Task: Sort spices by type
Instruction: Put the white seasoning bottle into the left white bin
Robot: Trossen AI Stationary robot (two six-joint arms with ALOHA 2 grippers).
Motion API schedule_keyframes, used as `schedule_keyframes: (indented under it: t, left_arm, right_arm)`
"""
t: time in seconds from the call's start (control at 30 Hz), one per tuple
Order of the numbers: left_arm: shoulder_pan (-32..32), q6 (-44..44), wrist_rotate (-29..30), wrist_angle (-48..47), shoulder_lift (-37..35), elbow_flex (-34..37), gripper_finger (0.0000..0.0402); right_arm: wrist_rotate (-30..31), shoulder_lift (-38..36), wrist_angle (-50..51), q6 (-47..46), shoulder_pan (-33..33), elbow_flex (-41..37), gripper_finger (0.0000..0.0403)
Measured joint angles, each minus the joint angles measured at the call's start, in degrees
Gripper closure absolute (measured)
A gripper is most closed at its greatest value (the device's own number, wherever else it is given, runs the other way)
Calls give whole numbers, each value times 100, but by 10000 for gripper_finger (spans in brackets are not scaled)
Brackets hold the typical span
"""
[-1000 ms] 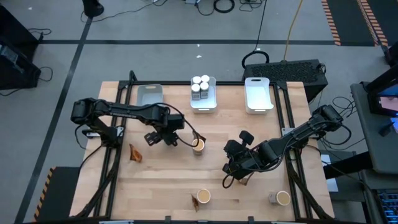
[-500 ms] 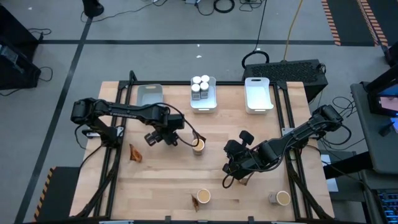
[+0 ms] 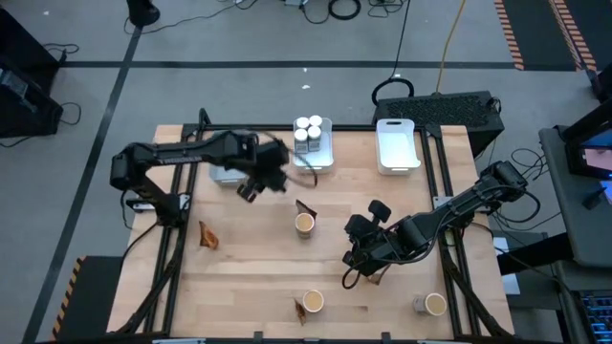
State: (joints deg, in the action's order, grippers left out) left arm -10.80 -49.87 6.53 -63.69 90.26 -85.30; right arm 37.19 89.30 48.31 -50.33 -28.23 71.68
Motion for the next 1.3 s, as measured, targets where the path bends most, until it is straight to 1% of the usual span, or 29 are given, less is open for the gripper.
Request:
schedule_keyframes:
  t: [0.1,0.3,0.5,0.63,0.77,1.0,1.3]
  left_arm:
    - [-266,211,8,412,-9,-311,190]
    - [-709,1316,-46,1725,91,-430,190]
    - [-1038,2257,-364,2236,680,-428,190]
    - [-1199,2692,-502,2151,1101,-493,190]
    - [-1287,2704,-517,1970,1426,-559,190]
    - [-1444,2651,-538,1992,1797,-590,190]
    - [-1623,2285,-482,1972,1996,-590,190]
  right_arm:
    - [0,0,14,1,0,0,403]
    - [2,0,94,-134,0,0,403]
    - [20,0,91,-153,50,0,403]
    - [-12,0,87,-173,93,0,403]
    - [-153,0,84,-181,152,0,403]
    - [-155,0,83,-324,199,0,403]
    - [-242,0,87,-455,233,0,403]
